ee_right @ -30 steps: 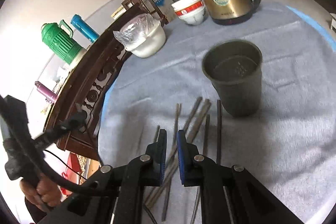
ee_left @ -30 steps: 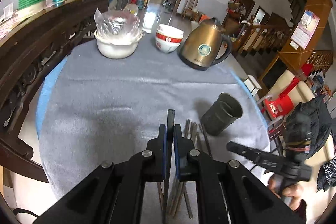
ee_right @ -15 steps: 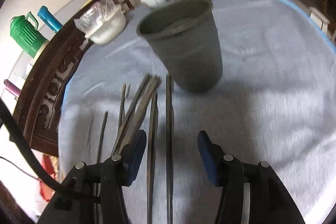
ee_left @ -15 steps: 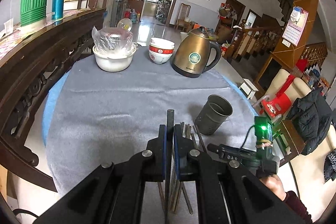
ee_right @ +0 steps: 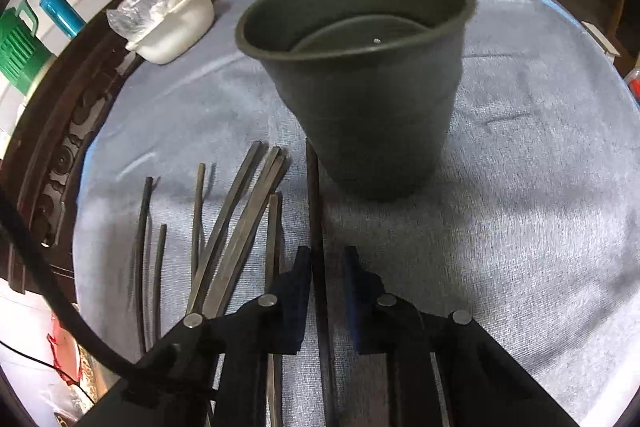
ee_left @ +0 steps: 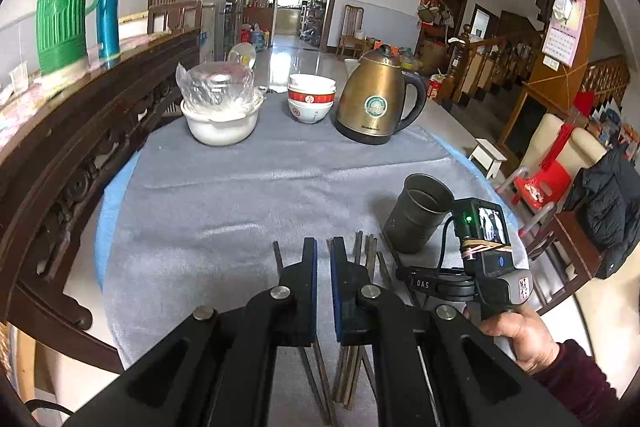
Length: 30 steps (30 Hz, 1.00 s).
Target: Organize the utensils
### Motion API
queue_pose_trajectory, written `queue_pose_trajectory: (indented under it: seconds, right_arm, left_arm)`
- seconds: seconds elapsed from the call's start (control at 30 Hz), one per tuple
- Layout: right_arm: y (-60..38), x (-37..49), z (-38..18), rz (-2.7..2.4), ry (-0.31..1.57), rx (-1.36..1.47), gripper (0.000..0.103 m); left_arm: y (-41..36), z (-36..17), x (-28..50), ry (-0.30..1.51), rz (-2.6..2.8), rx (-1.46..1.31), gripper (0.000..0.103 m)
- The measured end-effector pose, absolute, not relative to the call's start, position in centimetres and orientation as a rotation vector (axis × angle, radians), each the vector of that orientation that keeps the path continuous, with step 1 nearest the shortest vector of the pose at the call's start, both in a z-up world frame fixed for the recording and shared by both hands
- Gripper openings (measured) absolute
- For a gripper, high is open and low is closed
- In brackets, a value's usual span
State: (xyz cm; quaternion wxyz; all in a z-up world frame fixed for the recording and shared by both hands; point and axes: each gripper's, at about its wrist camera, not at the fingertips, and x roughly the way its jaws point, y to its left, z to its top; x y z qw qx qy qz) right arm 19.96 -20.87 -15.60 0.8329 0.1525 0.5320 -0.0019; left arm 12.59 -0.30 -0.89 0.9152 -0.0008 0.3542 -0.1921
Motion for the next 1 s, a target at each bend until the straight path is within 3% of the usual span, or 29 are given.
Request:
queue_pose_trajectory:
  seconds: [0.53,0.73,1.0]
  right_arm:
    - [-21.6,18.0,-15.7,-0.010,1.134,0.350,0.012]
    - [-22.3,16.3,-15.6,0.004,1.140,0.368,0.012]
    - [-23.2,15.3,-15.5,0.027,1.140,0.398,0.012]
  left_arm:
    - [-3.4,-3.7,12.2,0.789,-0.290,0.242,0.007]
    - [-5.1,-5.8,11.9,0.827,-0.289,0.331,0.024]
    - [-7.3,-6.9,11.4,0.838,-0.335,0.395,0.024]
